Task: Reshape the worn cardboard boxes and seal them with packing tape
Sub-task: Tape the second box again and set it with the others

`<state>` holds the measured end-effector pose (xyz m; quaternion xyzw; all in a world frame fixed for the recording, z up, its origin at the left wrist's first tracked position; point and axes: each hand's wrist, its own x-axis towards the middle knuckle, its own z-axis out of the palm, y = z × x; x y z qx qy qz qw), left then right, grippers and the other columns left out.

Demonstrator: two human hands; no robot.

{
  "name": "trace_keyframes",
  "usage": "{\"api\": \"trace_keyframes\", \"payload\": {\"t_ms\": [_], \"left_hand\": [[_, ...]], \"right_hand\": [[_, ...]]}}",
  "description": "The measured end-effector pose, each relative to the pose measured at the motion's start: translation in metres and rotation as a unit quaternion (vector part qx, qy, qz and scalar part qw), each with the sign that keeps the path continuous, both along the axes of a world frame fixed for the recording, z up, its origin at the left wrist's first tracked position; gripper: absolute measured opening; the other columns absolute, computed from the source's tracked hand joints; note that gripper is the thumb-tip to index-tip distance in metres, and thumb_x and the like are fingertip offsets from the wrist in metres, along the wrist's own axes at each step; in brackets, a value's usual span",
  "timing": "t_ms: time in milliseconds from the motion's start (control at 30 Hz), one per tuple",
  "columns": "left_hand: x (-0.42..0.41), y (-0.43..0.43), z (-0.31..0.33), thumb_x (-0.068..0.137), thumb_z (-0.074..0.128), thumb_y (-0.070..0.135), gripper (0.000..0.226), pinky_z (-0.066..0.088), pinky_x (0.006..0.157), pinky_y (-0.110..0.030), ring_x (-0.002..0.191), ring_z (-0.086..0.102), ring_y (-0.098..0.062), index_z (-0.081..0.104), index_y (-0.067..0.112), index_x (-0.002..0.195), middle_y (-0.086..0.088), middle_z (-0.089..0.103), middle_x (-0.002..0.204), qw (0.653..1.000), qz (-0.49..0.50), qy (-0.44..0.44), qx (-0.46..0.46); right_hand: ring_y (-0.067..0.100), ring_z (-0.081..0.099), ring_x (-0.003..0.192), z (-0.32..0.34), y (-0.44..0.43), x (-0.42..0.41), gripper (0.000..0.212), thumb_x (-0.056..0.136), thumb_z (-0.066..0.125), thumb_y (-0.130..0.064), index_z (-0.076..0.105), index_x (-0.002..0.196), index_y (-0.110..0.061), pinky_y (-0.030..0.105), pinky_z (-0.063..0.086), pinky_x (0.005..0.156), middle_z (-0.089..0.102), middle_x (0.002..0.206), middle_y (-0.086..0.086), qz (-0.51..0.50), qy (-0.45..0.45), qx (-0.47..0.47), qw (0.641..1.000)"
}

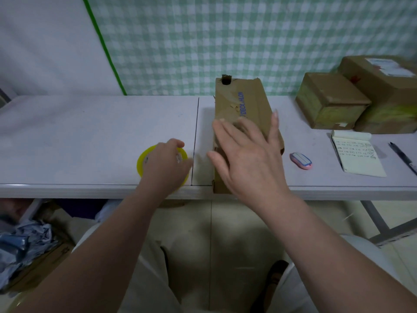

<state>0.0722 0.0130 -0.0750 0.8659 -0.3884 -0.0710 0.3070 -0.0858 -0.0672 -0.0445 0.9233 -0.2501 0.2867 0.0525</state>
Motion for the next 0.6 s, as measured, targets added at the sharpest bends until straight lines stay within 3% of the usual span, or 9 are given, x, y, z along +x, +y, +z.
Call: {"api": "trace_keyframes", "payload": {"t_ms": [67, 167, 300, 367, 433, 467, 533, 600], "left_hand": [[-0.003, 0.004, -0.012, 0.084, 0.066, 0.028, 0.061, 0.040, 0.095, -0.037, 0.118, 0.049, -0.026, 0.041, 0.016, 0.138, -0.009, 0.052, 0.131, 0.997, -0.026, -0.018, 0.076], [-0.005, 0.007, -0.020, 0.088, 0.060, 0.019, 0.071, 0.044, 0.091, -0.041, 0.119, 0.051, -0.029, 0.023, 0.023, 0.148, -0.009, 0.051, 0.135, 0.990, -0.025, -0.057, 0.130], [-0.003, 0.015, -0.006, 0.087, 0.059, 0.011, 0.076, 0.039, 0.094, -0.037, 0.120, 0.050, -0.031, 0.020, 0.023, 0.151, -0.011, 0.052, 0.134, 0.997, -0.015, -0.066, 0.048], [-0.004, 0.022, 0.010, 0.084, 0.062, 0.009, 0.075, 0.039, 0.086, -0.035, 0.110, 0.055, -0.033, 0.026, 0.023, 0.149, -0.010, 0.061, 0.116, 0.999, -0.002, 0.004, -0.044], [-0.007, 0.032, 0.024, 0.080, 0.067, 0.010, 0.079, 0.045, 0.073, -0.037, 0.083, 0.060, -0.027, 0.029, 0.027, 0.146, -0.005, 0.065, 0.083, 0.983, -0.006, 0.143, -0.115], [-0.011, 0.038, 0.030, 0.076, 0.071, 0.012, 0.083, 0.050, 0.074, -0.041, 0.079, 0.061, -0.028, 0.029, 0.030, 0.145, -0.007, 0.067, 0.080, 0.964, -0.015, 0.227, -0.138], [-0.021, 0.048, 0.035, 0.071, 0.075, 0.009, 0.089, 0.054, 0.081, -0.050, 0.085, 0.065, -0.033, 0.030, 0.034, 0.144, -0.014, 0.070, 0.092, 0.918, -0.035, 0.357, -0.168], [-0.032, 0.054, 0.035, 0.076, 0.073, -0.001, 0.087, 0.056, 0.077, -0.049, 0.085, 0.067, -0.029, 0.032, 0.036, 0.143, -0.016, 0.068, 0.100, 0.891, -0.052, 0.411, -0.184]], "right_hand": [[0.024, 0.052, 0.122, -0.006, -0.002, 0.004, 0.051, 0.095, 0.041, -0.043, 0.053, 0.135, -0.013, 0.057, 0.004, 0.114, 0.060, 0.131, -0.001, -0.001, 0.011, 0.001, 1.000], [0.023, 0.054, 0.122, -0.009, -0.010, 0.006, 0.048, 0.095, 0.043, -0.039, 0.054, 0.134, -0.012, 0.057, 0.009, 0.115, 0.060, 0.132, 0.000, -0.009, 0.017, -0.011, 1.000], [0.023, 0.048, 0.128, -0.004, -0.021, 0.009, 0.052, 0.094, 0.039, -0.043, 0.053, 0.133, -0.011, 0.057, 0.006, 0.115, 0.058, 0.135, 0.001, -0.005, 0.015, 0.018, 1.000], [0.025, 0.042, 0.133, -0.003, -0.022, 0.010, 0.054, 0.093, 0.038, -0.043, 0.053, 0.133, -0.009, 0.055, 0.004, 0.115, 0.056, 0.137, 0.004, 0.008, -0.022, 0.028, 0.999], [0.026, 0.047, 0.125, -0.002, -0.016, 0.009, 0.047, 0.094, 0.045, -0.037, 0.060, 0.125, -0.005, 0.046, 0.019, 0.113, 0.060, 0.131, 0.008, 0.050, -0.108, 0.036, 0.992], [0.023, 0.052, 0.113, -0.001, -0.009, 0.009, 0.039, 0.093, 0.050, -0.031, 0.066, 0.116, -0.004, 0.037, 0.030, 0.106, 0.066, 0.121, 0.009, 0.074, -0.164, 0.032, 0.983], [0.016, 0.053, 0.084, 0.000, 0.009, 0.006, 0.027, 0.092, 0.053, -0.025, 0.072, 0.090, -0.006, 0.023, 0.036, 0.082, 0.071, 0.090, 0.004, 0.096, -0.224, 0.060, 0.968], [0.013, 0.052, 0.069, 0.002, 0.027, 0.002, 0.032, 0.092, 0.052, -0.035, 0.068, 0.075, -0.013, 0.024, 0.037, 0.065, 0.064, 0.069, -0.003, 0.069, -0.179, 0.176, 0.965]]}}
